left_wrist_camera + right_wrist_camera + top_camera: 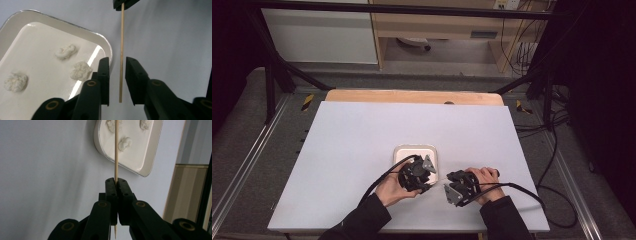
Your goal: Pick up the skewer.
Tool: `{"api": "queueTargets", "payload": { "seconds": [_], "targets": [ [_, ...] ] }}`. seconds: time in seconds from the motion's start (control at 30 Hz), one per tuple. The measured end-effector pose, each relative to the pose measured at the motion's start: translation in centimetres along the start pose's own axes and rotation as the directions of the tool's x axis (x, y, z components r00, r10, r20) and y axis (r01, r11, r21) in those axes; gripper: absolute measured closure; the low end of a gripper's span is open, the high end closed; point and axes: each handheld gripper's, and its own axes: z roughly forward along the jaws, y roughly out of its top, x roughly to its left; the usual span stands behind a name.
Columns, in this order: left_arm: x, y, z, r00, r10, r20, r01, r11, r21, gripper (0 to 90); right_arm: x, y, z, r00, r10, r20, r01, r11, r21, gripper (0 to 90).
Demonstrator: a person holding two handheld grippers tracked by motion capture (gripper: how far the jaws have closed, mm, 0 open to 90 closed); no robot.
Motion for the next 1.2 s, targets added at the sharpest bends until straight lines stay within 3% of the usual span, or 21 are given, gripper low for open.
{"api": "queueTargets", "payload": {
  "seconds": [0.27, 0.77, 0.93, 1.1, 1.17, 1.2],
  "targets": [
    [-0.27, 0.11, 0.41, 0.9999, 0.012, 0.012, -0.012, 0.9999, 0.007, 86.0, 0.08, 0.07, -0.07, 1.0, -0.002, -0.003, 0.002, 1.0, 0.006, 89.2],
    [-0.57, 0.03, 0.86, 1.0, 0.008, 0.003, -0.008, 1.0, 0.003, 88.9, 0.1, 0.22, -0.01, 0.9999, -0.016, -0.006, 0.016, 1.0, 0.004, 89.0],
    [-0.6, -0.01, 0.79, 1.0, 0.01, 0.0, -0.01, 0.9999, 0.002, 89.0, 0.1, 0.24, -0.04, 1.0, -0.002, -0.006, 0.002, 1.0, 0.0, 88.5],
    [-0.65, -0.23, 0.65, 0.9999, 0.011, -0.01, -0.011, 0.9999, -0.007, 89.0, -0.15, 0.09, -0.25, 0.9981, 0.059, -0.014, -0.06, 0.998, -0.013, 82.7],
    [-0.53, -0.51, 0.53, 0.9998, 0.002, -0.019, -0.003, 0.9999, -0.014, 89.0, -0.28, -0.11, -0.41, 0.9931, 0.115, -0.021, -0.115, 0.993, -0.014, 75.0],
    [-0.39, -0.69, 0.45, 0.9998, -0.001, -0.019, 0.001, 0.9999, -0.015, 89.0, -0.48, -0.41, -0.61, 0.9837, 0.178, -0.026, -0.178, 0.984, -0.02, 68.6]
  ]
}}
